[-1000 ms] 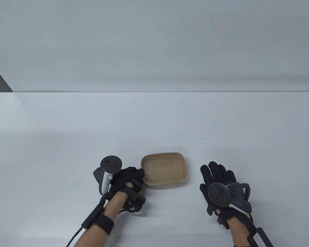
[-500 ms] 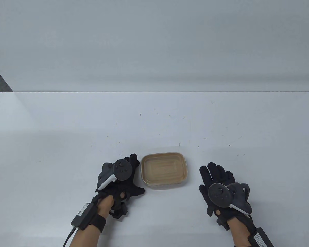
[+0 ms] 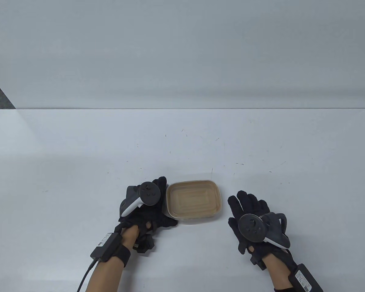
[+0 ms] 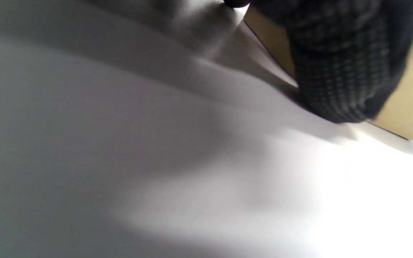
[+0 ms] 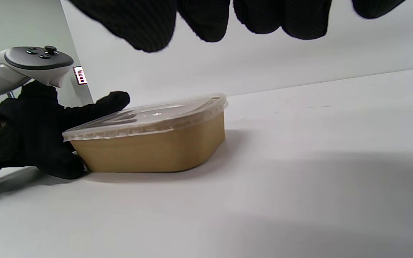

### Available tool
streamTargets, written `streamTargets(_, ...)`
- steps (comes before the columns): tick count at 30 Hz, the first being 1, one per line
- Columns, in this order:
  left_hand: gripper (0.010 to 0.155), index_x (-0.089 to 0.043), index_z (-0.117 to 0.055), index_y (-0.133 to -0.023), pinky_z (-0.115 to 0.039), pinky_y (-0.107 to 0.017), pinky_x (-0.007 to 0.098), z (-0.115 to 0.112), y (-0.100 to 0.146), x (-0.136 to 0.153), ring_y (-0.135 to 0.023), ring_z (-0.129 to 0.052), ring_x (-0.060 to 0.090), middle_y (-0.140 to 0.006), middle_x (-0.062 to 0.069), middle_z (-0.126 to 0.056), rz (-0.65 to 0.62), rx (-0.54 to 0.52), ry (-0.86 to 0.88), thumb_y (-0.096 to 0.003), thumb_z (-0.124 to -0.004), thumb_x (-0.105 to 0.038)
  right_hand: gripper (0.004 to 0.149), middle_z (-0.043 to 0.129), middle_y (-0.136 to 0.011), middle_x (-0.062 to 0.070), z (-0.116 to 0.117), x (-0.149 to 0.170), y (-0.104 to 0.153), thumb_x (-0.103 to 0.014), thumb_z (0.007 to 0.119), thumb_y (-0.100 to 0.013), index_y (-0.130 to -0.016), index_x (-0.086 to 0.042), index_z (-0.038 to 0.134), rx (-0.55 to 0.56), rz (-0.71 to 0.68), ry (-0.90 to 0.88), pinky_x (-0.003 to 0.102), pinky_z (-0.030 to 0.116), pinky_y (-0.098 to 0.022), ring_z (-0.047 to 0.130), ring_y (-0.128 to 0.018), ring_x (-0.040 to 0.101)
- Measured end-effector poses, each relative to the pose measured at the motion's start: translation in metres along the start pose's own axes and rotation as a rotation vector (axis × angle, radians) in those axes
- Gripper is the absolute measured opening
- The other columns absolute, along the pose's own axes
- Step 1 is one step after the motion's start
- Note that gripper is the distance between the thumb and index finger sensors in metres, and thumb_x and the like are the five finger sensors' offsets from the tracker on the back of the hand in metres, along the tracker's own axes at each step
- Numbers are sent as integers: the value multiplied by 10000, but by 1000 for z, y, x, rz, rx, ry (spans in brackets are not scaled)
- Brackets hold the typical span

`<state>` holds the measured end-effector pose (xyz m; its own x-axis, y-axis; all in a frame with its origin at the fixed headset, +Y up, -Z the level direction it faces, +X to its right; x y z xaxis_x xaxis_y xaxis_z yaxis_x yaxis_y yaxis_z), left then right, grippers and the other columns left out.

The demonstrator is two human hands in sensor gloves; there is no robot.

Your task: Remove lid from takeout box

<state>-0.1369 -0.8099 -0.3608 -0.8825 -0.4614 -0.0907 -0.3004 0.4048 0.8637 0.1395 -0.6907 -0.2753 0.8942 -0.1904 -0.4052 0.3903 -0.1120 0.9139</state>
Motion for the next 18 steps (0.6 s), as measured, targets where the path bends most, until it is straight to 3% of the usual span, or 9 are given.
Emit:
streamTargets(4, 1391, -372, 179, -956, -71, -836, 657, 0, 0, -1, -1245, -100, 134, -1246, -210, -338, -6, 3, -3, -285, -1018, -598, 645, 589, -1059, 291, -21, -39, -24, -354, 742, -484, -1037, -53, 605, 61, -97, 32, 696, 702, -575, 749, -831, 543)
streamTargets(7, 1389, -367, 182, -954, -68, -833, 656, -1, 0, -1, -1243, -97, 133, -1246, -208, -333, -6, 11, 2, -289, -1016, -596, 613, 700, -996, 286, -23, -74, -40, -339, 766, -473, -1000, -37, 676, 87, -190, 81, 636, 787, -509, 858, -728, 498)
streamTargets(10, 1386, -360, 180, -955, -65, -830, 653, -1, 0, -1, -1242, -101, 133, -1248, -202, -331, -9, 14, 2, -291, -1014, -595, 643, 680, -1016, 270, 5, -107, -58, -366, 795, -462, -1010, -55, 667, -8, -270, 192, 648, 765, -536, 834, -759, 497)
streamTargets(13, 1382, -358, 179, -954, -63, -829, 650, -1, 0, -1, -1241, -102, 131, -1247, -201, -328, -9, 17, 2, -293, -1011, -595, 826, 441, -1122, 256, 55, -121, -68, -482, 802, -454, -1097, -106, 445, -235, -259, 363, 724, 627, -629, 637, -917, 524)
streamTargets(15, 1381, -357, 178, -954, -63, -828, 649, -1, 0, -1, -1240, -106, 130, -1246, -198, -329, -9, 18, 2, -292, -1010, -595, 893, 339, -1145, 241, 78, -125, -69, -519, 797, -451, -1109, -120, 343, -294, -270, 444, 752, 584, -642, 564, -956, 532)
streamTargets(18, 1378, -355, 176, -956, -63, -826, 649, -1, 0, -1, -1241, -111, 131, -1246, -200, -327, -6, 18, -1, -292, -1006, -598, 890, 383, -1124, 254, 99, -129, -68, -455, 791, -462, -1087, -64, 293, -274, -285, 500, 726, 634, -624, 597, -925, 553)
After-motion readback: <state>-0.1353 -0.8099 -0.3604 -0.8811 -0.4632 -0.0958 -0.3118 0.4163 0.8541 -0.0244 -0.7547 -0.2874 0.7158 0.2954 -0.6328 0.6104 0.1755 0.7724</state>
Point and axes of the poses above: the tracker on the back of each hand, its own x axis roughly to the little-finger side, its own y axis roughly from the fingertips to the wrist, z = x × y, the point moved 4 cm from there along -y, roughly from the wrist to the fingertips
